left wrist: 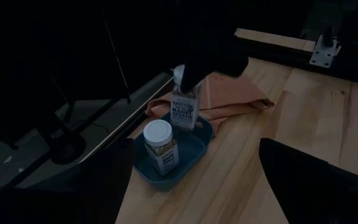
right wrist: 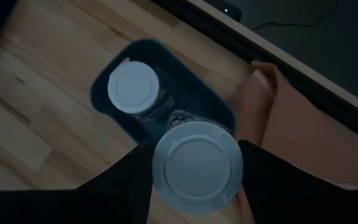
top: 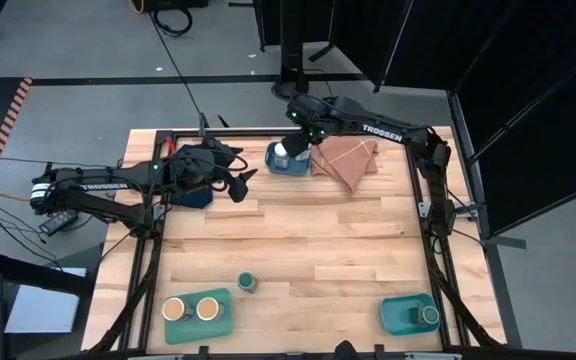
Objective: Sort spices by type
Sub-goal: Put the white seasoning bottle into the blue bin
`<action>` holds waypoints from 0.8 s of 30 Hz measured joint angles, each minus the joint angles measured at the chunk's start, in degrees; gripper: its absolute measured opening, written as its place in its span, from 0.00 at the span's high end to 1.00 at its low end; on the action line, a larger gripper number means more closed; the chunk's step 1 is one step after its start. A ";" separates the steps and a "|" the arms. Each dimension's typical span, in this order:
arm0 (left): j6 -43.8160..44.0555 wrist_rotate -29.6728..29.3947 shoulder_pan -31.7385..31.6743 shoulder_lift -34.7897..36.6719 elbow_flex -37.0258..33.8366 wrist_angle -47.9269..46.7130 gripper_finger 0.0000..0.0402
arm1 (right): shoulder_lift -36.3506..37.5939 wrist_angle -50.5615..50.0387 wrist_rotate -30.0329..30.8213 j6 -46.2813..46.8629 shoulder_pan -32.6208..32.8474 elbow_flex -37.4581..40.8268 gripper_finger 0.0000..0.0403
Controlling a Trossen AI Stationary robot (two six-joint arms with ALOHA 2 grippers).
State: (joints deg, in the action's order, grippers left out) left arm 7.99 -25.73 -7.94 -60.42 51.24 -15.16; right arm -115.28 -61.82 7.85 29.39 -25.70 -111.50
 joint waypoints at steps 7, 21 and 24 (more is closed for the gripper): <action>0.00 0.01 0.02 0.00 0.00 0.00 0.13 | 0.09 4.30 -0.11 0.42 0.08 4.16 0.49; -0.02 0.01 0.02 0.00 0.00 0.00 0.13 | 0.06 12.07 -1.98 1.94 0.08 11.01 0.49; -0.02 0.01 0.00 0.00 0.00 0.00 0.13 | 0.04 13.39 -1.98 1.98 0.08 11.98 0.49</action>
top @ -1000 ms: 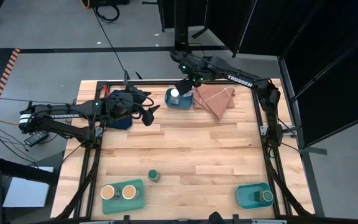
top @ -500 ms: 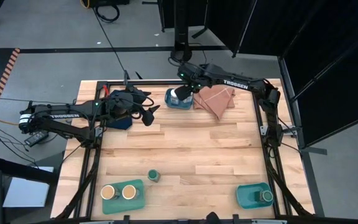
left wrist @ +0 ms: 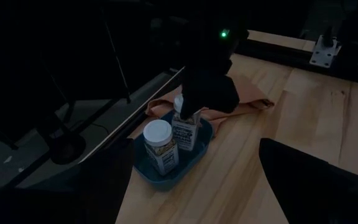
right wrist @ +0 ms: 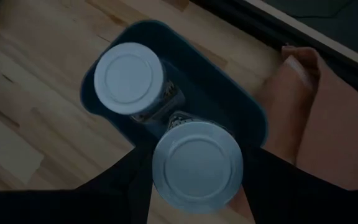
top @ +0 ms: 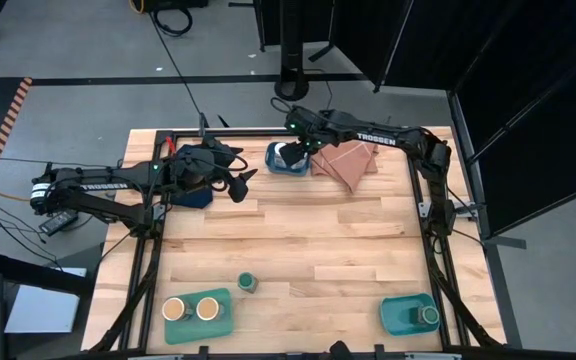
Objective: Sort spices by type
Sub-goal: Put the white seasoning bottle into the blue bin
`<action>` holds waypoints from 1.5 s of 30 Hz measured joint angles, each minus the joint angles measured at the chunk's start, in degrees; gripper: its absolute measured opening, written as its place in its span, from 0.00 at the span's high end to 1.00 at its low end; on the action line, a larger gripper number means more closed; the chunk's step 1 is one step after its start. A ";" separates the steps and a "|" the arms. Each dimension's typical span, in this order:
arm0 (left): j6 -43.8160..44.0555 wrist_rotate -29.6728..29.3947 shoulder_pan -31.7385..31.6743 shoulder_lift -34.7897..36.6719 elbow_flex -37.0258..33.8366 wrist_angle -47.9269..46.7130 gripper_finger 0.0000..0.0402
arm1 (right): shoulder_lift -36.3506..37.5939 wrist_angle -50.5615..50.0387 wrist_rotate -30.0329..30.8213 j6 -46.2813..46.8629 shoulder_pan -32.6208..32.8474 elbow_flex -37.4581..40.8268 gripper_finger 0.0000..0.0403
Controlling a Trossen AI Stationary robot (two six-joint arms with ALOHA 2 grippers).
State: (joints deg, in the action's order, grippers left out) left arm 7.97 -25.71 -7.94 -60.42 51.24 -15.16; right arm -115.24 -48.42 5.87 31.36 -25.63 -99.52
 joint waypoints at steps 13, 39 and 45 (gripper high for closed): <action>0.00 0.00 0.00 0.00 0.00 0.02 0.13 | 0.00 1.69 3.90 -0.01 -0.13 1.50 0.49; 0.00 0.00 0.00 0.00 0.00 0.04 0.13 | 0.00 1.23 4.59 -1.39 -0.39 1.50 0.48; 0.00 0.00 0.00 0.00 0.00 0.03 0.13 | -2.40 2.42 3.53 -1.41 -0.24 1.28 0.47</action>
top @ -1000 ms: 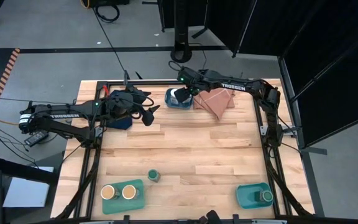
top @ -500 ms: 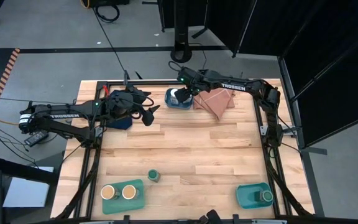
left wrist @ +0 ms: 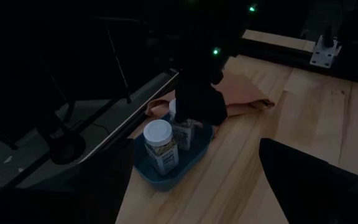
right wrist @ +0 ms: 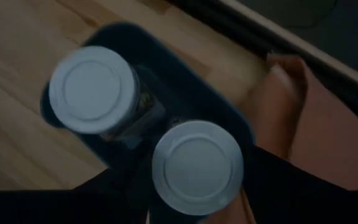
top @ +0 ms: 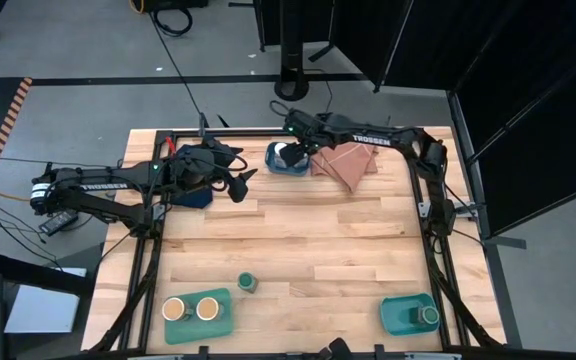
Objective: Sort spices by type
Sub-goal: Put the white seasoning bottle into the blue bin
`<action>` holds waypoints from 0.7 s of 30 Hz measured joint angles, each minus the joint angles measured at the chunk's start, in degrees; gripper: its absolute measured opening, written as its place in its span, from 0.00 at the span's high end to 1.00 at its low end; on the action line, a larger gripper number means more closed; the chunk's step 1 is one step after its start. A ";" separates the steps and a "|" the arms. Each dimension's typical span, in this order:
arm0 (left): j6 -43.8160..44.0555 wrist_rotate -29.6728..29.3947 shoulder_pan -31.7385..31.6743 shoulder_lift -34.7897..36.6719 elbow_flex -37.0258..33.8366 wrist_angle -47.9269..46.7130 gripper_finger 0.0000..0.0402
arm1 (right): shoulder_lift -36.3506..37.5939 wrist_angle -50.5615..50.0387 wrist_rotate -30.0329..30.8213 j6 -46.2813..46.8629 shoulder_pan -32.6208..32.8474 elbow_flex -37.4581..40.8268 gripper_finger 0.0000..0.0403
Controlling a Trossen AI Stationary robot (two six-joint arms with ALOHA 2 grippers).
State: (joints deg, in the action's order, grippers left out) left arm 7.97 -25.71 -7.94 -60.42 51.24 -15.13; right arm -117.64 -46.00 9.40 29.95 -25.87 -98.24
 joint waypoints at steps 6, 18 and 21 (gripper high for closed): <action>-0.06 0.06 0.00 -0.02 0.00 -0.04 0.13 | -0.97 1.11 0.65 -0.21 0.58 -0.06 0.45; -0.17 0.52 0.00 -0.02 0.00 -0.07 0.13 | -1.08 1.50 -4.19 -2.81 0.63 -0.56 0.41; -0.17 0.55 0.00 -0.02 0.00 -0.05 0.13 | -1.33 0.72 -4.36 -3.19 0.63 -1.54 0.39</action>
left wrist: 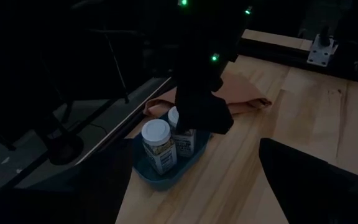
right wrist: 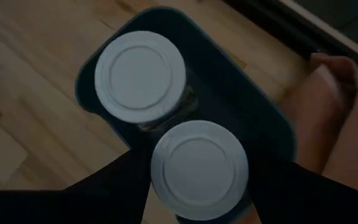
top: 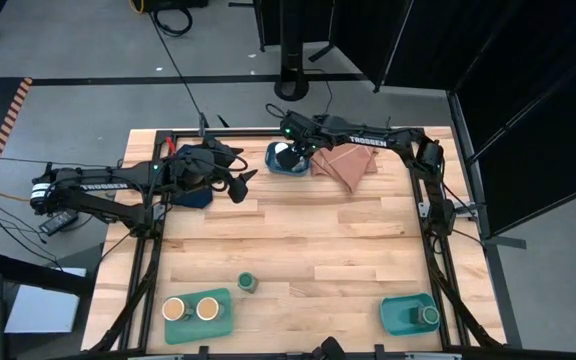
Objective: Sort spices by type
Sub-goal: Put the white seasoning bottle into the blue bin, then put the green seasoning bottle into the blue green bin
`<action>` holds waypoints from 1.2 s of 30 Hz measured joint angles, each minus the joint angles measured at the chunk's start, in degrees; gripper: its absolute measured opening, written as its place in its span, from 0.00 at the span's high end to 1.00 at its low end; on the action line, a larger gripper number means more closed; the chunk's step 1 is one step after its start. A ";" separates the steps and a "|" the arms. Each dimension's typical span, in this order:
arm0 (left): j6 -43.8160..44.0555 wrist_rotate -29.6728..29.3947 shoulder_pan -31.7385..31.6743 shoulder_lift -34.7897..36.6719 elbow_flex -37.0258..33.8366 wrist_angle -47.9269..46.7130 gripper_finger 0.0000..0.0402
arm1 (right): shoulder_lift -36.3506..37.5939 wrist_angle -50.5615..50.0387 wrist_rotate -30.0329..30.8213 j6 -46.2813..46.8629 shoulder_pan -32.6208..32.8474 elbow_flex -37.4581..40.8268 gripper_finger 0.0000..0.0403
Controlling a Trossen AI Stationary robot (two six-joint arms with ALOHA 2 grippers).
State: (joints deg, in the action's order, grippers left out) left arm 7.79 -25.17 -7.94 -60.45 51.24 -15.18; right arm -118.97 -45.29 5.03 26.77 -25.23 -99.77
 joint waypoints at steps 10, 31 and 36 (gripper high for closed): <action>-0.02 0.00 0.00 0.00 0.00 -0.09 0.13 | 0.00 -4.02 0.51 -1.09 -0.69 -5.08 0.30; 0.23 4.03 0.02 0.00 0.00 -0.15 0.13 | 0.17 -28.50 -8.02 -15.54 0.75 -31.89 0.31; 0.43 5.49 0.09 0.17 0.00 -1.19 0.13 | 2.01 -32.10 -18.31 -17.91 3.80 -34.25 0.31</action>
State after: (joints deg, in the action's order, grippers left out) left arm 8.22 -19.68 -7.86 -60.28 51.24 -16.37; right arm -116.96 -77.39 -13.27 8.85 -21.44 -134.03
